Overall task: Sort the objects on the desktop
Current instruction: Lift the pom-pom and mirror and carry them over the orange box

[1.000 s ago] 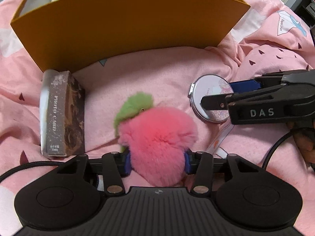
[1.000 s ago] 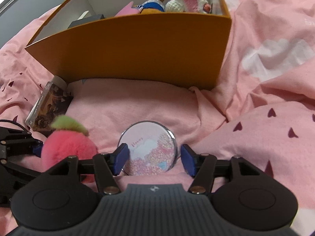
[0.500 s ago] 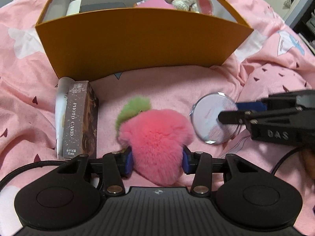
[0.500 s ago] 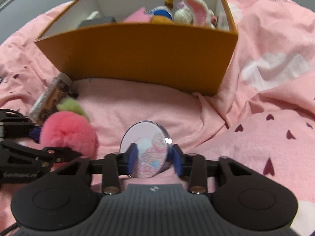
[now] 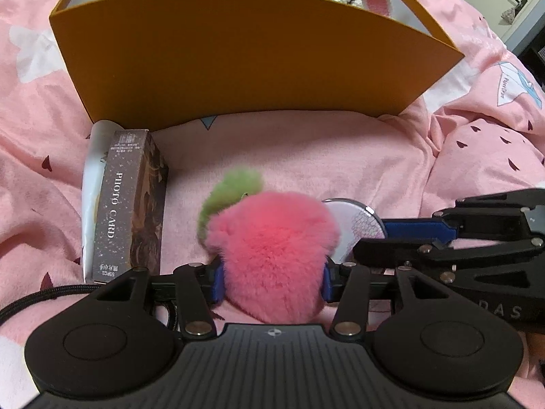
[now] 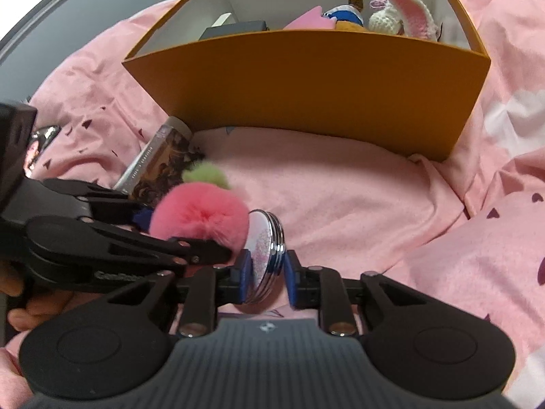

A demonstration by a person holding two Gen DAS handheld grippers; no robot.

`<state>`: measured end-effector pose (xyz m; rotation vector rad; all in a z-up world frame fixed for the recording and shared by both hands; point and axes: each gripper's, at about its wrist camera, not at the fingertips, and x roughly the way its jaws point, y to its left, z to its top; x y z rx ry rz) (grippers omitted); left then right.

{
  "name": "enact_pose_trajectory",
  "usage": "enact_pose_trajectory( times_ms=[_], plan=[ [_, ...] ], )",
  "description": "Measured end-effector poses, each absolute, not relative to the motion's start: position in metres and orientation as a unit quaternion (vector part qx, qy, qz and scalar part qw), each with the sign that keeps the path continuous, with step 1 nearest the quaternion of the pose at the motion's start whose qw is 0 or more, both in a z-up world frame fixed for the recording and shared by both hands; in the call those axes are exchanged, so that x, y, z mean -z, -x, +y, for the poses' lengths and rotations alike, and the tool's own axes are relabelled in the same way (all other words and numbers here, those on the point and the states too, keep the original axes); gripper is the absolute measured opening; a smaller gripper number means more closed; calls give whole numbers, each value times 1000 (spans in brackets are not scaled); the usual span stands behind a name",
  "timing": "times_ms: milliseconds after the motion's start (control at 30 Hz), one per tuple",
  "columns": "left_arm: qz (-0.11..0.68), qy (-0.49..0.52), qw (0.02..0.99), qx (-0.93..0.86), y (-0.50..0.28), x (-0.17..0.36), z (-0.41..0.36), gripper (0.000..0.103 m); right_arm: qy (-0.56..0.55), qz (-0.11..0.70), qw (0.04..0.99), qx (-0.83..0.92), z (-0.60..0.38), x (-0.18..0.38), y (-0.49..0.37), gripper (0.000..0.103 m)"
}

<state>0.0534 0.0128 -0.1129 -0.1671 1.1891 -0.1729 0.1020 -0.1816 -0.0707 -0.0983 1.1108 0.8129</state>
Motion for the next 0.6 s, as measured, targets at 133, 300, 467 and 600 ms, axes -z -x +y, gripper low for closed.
enact_pose_trajectory(
  times_ms=[133, 300, 467, 600],
  plan=[
    [559, 87, 821, 79, -55, 111, 17, 53, 32, 513, 767, -383, -180, 72, -101, 27],
    [565, 101, 816, 66, -58, 113, 23, 52, 14, 521, 763, -384, -175, 79, -107, 23],
    [558, 103, 820, 69, -55, 111, 24, 52, -5, 529, 758, -382, -174, 86, -112, 21],
    [547, 108, 827, 75, -51, 106, 26, 51, 1, 512, 770, -382, -182, 71, -107, 17]
  ],
)
